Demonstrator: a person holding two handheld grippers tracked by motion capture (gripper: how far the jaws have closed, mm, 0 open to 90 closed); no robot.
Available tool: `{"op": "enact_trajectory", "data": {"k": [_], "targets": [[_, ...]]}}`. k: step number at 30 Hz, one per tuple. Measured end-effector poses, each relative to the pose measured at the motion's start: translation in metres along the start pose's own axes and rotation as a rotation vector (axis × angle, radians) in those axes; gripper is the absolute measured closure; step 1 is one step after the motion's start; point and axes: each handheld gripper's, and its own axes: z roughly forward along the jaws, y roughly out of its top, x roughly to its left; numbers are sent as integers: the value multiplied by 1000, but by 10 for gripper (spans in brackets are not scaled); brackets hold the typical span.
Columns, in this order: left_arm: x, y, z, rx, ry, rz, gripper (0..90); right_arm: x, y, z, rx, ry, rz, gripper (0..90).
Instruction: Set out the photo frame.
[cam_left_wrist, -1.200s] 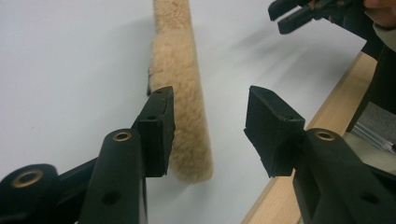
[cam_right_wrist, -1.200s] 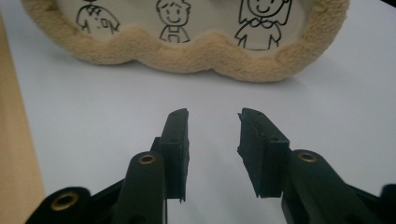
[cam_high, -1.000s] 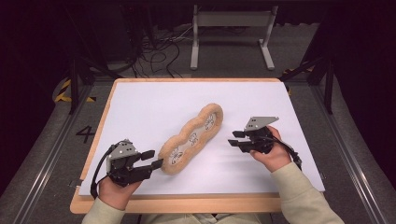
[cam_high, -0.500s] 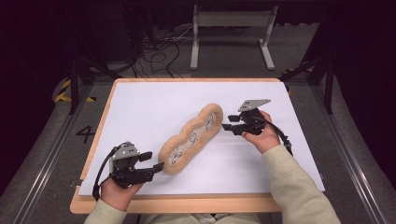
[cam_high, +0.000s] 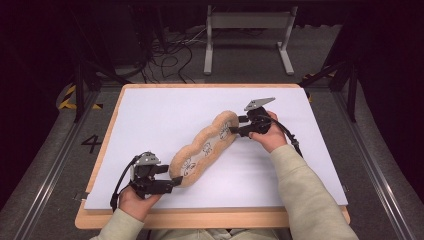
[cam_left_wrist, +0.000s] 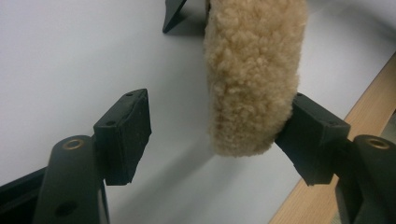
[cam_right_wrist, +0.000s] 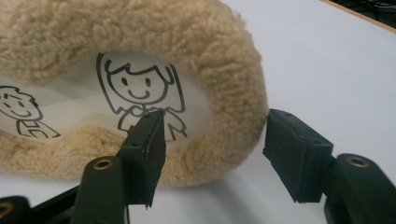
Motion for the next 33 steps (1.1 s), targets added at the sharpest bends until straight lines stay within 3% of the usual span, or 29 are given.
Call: {"op": "enact_trajectory", "data": {"k": [6,9,13,17,27,33], "targets": [[-4,1,10,18,1,12,329,-3,3,9,4,38,-8,348],[-6,2,13,31,5,26,408,-5,3,11,0,53,-15,348],[-7,3,15,42,-3,8,501,-8,4,14,7,69,-13,359],[-10,4,15,40,-13,36,613,-10,3,16,17,84,-3,369],[-12,5,15,43,-26,41,667,-15,1,9,25,32,-19,663],[-11,6,15,43,-29,41,672,-15,0,7,19,17,-2,693]]}}
